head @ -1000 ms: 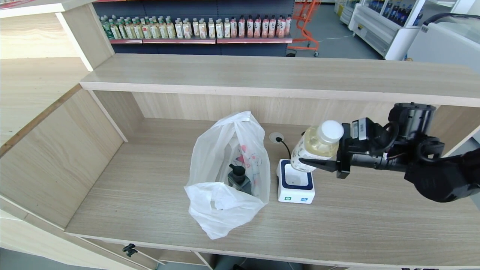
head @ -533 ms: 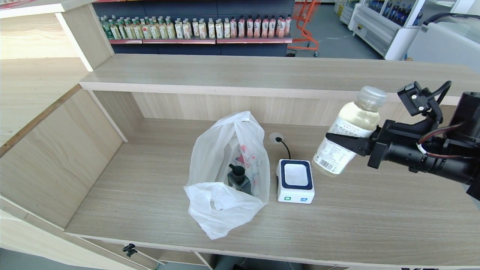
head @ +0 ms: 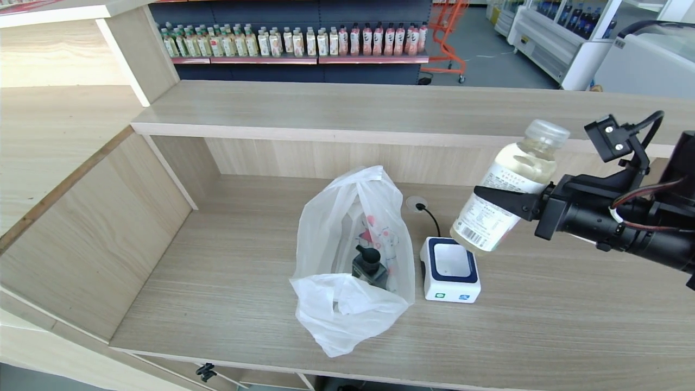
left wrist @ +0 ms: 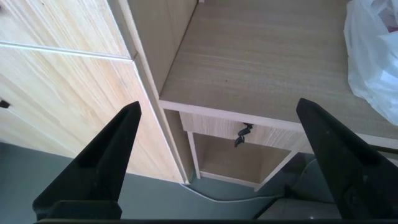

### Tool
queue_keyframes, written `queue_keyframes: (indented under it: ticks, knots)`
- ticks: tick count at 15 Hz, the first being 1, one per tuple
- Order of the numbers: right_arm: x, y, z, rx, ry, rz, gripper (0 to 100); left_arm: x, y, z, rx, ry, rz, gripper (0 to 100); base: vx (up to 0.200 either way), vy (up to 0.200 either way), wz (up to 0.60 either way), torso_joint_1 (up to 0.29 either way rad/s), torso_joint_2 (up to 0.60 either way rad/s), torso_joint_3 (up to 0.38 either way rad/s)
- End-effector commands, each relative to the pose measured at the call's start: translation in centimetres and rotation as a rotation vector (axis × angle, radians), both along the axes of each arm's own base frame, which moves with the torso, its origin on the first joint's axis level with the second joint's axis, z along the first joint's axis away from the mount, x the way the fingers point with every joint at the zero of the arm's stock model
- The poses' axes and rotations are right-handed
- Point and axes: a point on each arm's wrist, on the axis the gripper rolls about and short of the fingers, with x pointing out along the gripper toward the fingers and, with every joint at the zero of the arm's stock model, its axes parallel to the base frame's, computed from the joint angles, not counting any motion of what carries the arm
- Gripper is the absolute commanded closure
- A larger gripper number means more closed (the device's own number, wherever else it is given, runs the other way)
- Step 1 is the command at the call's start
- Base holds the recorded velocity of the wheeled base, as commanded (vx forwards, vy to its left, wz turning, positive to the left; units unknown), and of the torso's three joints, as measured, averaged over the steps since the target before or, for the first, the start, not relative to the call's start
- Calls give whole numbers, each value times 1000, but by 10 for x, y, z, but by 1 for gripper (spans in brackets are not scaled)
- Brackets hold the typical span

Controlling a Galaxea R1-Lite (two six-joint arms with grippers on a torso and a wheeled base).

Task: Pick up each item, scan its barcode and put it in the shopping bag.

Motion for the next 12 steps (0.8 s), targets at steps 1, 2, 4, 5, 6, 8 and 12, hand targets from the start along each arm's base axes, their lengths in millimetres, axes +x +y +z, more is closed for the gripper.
queue_keyframes:
  ticks: [1, 2, 4, 5, 6, 8, 12]
  knots:
    - [8, 9, -11, -10, 40, -8, 100, 0, 0, 0, -4, -2, 2, 0, 0, 0, 0, 0, 0, 0]
    - [14, 14, -20, -20, 69, -27, 100, 0, 0, 0, -4, 0, 2, 0, 0, 0, 0, 0, 0, 0]
    - [25, 23, -32, -34, 104, -34, 100, 0, 0, 0, -4, 0, 2, 0, 0, 0, 0, 0, 0, 0]
    - [28, 28, -37, -38, 111, -40, 100, 0, 0, 0, -4, 0, 2, 0, 0, 0, 0, 0, 0, 0]
    - [31, 33, -43, -42, 116, -50, 100, 0, 0, 0, -4, 0, 2, 0, 0, 0, 0, 0, 0, 0]
    - [39, 43, -54, -44, 111, -59, 100, 0, 0, 0, -4, 0, 2, 0, 0, 0, 0, 0, 0, 0]
    - [64, 67, -77, -34, 69, -62, 100, 0, 0, 0, -4, 0, 2, 0, 0, 0, 0, 0, 0, 0]
